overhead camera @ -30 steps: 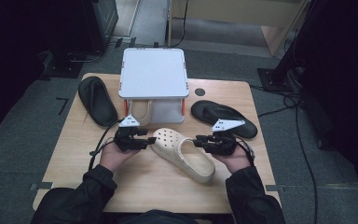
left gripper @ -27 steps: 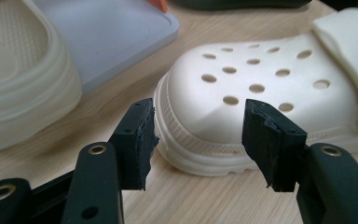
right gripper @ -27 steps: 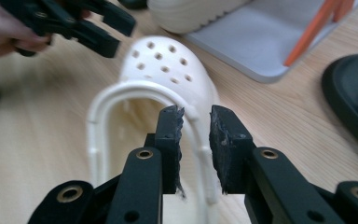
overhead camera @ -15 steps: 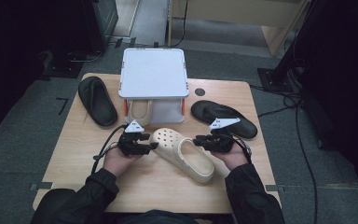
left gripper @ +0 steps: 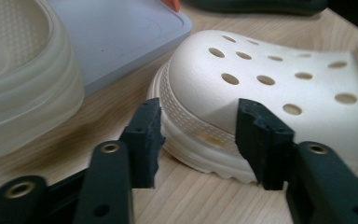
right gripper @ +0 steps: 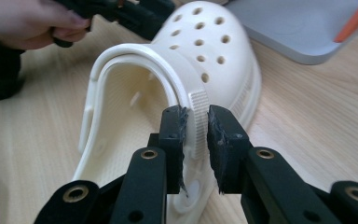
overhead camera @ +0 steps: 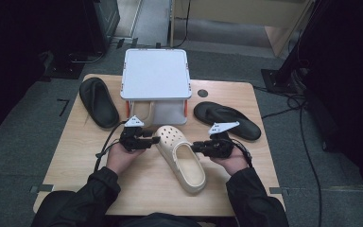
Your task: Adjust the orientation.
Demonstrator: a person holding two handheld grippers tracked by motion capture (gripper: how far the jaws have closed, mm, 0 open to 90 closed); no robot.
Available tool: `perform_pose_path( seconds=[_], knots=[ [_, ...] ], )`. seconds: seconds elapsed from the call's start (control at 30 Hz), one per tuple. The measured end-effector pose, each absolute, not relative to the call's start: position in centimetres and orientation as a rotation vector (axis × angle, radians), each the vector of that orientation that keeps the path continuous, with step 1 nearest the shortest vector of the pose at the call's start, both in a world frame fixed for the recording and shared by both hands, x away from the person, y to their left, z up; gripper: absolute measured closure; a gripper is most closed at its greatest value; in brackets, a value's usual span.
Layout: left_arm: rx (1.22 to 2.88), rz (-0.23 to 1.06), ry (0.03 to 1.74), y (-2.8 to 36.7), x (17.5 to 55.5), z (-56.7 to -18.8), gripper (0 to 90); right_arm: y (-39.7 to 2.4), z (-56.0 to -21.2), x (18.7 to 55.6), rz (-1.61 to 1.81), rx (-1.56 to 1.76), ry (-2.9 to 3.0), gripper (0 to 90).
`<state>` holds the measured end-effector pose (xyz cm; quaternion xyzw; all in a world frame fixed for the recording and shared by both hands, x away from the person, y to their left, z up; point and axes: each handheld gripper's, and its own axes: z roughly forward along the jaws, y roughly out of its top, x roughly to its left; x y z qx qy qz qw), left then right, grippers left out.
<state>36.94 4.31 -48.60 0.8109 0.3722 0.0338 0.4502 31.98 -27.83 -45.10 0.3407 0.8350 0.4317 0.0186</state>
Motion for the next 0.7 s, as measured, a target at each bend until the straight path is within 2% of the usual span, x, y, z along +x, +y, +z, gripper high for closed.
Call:
perform_pose_path(
  seconds=[0.1,0.2,0.57,0.7],
  knots=[
    [2.017,0.083,0.908,4.2,37.2,-48.5,62.2,-27.3,-45.3,31.6,1.362,1.039,2.595,76.2],
    [2.021,0.072,0.902,4.1,37.5,-48.4,64.7,-27.0,-45.2,31.2,1.361,1.033,2.59,76.3],
    [2.012,0.033,0.902,3.9,38.5,-48.4,65.1,-26.1,-45.5,30.4,1.385,1.037,2.58,74.2],
    [2.024,0.028,0.889,3.7,38.8,-48.3,63.7,-26.3,-45.6,30.5,1.392,1.047,2.581,69.1]
  ],
)
